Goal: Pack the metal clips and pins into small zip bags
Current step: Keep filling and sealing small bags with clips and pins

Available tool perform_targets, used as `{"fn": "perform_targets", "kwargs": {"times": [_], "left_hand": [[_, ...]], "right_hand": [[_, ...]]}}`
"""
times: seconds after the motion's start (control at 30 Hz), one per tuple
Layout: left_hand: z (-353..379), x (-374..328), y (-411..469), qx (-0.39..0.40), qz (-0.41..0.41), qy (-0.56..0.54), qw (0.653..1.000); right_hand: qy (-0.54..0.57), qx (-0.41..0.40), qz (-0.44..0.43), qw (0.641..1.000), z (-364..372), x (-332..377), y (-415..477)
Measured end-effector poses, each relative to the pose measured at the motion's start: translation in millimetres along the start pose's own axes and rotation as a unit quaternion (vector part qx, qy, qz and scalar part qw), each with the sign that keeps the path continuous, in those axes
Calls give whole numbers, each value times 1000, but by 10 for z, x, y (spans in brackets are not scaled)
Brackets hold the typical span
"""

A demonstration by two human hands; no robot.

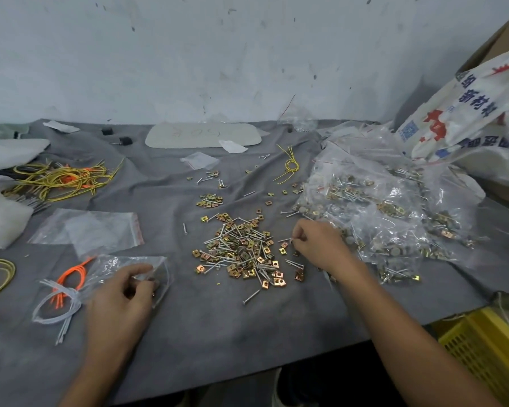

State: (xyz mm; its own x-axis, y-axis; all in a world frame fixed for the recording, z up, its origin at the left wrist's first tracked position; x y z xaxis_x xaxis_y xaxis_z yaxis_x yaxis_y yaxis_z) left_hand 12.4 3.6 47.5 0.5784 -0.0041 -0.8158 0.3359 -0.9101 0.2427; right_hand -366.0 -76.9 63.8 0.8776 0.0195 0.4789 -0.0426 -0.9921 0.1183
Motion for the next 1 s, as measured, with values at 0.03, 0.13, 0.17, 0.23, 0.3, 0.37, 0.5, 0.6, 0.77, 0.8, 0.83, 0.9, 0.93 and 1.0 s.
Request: {"fn": "perform_targets", "kwargs": {"times": [0.03, 0.13, 0.17, 0.23, 0.3, 0.37, 0.5, 0.6, 0.77, 0.8, 0.83, 0.9, 0.93, 1.0], "left_hand": [[-1, -4, -3, 1, -1, -1, 1000], [1, -28, -16, 8, -4, -9, 1000], [0, -36, -18, 9, -5, -13, 1000], [-1, -45, -19, 9, -8, -16, 1000], [-3, -51, -20, 9, -9, -16, 1000], [-3, -57, -19, 10, -9, -17, 1000], [2, -66, -24, 11, -8, -19, 1000], [-2, -66, -25, 6, -8, -16, 1000], [8, -60, -19, 9, -11, -17, 1000], [10, -58, -21, 10, -12, -17, 1000], [10, -56, -24, 9, -10, -17, 1000], [11, -40, -26, 8, -10, -20, 1000], [12, -30, -24, 7, -11, -24, 1000], [14, -7, -12, 7, -6, -29, 1000]], "right_hand": [[10, -1, 5, 1000, 6, -12, 3], [1, 12, 4, 1000, 55, -33, 35], [-5, 15, 2, 1000, 73, -29, 46], [3, 6, 1, 1000, 75, -26, 74], [6, -15, -4, 1000, 51, -16, 110], [-4, -14, -4, 1000, 48, -11, 160], [-50, 24, 0, 998, 103, -8, 266], [-43, 10, 3, 999, 77, 23, 287], [106, -62, -74, 990, 73, 515, -21], [150, -61, -87, 983, 120, 677, -127], [190, -52, -95, 976, 196, 842, -229], [261, -25, -108, 959, 414, 1167, -402], [291, -9, -111, 950, 548, 1321, -472], [334, 18, -116, 935, 811, 1596, -580]]}}
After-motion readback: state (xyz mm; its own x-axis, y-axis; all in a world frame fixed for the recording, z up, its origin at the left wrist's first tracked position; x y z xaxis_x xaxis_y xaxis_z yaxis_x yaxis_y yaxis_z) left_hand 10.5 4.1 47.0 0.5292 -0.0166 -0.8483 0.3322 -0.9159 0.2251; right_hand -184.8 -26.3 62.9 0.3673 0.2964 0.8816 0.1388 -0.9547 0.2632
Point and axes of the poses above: each hand's wrist, its own y-axis towards the middle knuckle, its own z-axis out of the palm, x = y × z, the point moved 7 cm from there along y, towards the middle knuckle, and after that the axes turned 5 degrees about y, right-handed, at the moved point
